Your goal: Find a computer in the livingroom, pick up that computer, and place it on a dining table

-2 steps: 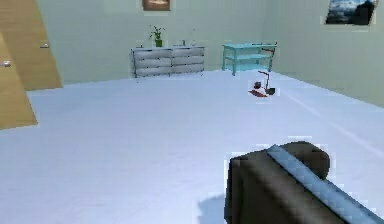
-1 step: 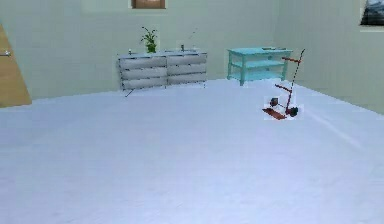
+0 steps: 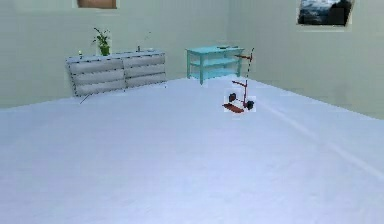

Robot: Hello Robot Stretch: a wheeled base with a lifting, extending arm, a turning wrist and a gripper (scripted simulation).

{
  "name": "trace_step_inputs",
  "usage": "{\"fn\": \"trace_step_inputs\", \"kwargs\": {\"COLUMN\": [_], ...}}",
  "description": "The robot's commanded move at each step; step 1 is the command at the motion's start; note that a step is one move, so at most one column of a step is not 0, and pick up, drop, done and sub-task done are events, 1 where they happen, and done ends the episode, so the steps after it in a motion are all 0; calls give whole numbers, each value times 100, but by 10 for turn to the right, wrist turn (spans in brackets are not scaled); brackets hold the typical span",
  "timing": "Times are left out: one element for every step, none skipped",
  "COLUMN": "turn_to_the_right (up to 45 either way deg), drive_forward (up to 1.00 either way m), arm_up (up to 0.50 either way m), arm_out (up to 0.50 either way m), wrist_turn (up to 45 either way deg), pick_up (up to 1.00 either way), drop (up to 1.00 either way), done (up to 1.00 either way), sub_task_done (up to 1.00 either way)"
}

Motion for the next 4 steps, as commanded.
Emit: {"fn": "trace_step_inputs", "kwargs": {"turn_to_the_right": [0, 90, 0, 450], "drive_forward": [20, 0, 10, 0], "arm_up": [0, 0, 0, 0], "arm_out": [0, 0, 0, 0], "wrist_turn": [0, 0, 0, 0], "pick_up": [0, 0, 0, 0], "drop": [0, 0, 0, 0], "done": [0, 0, 0, 0], "sub_task_done": [0, 0, 0, 0]}}
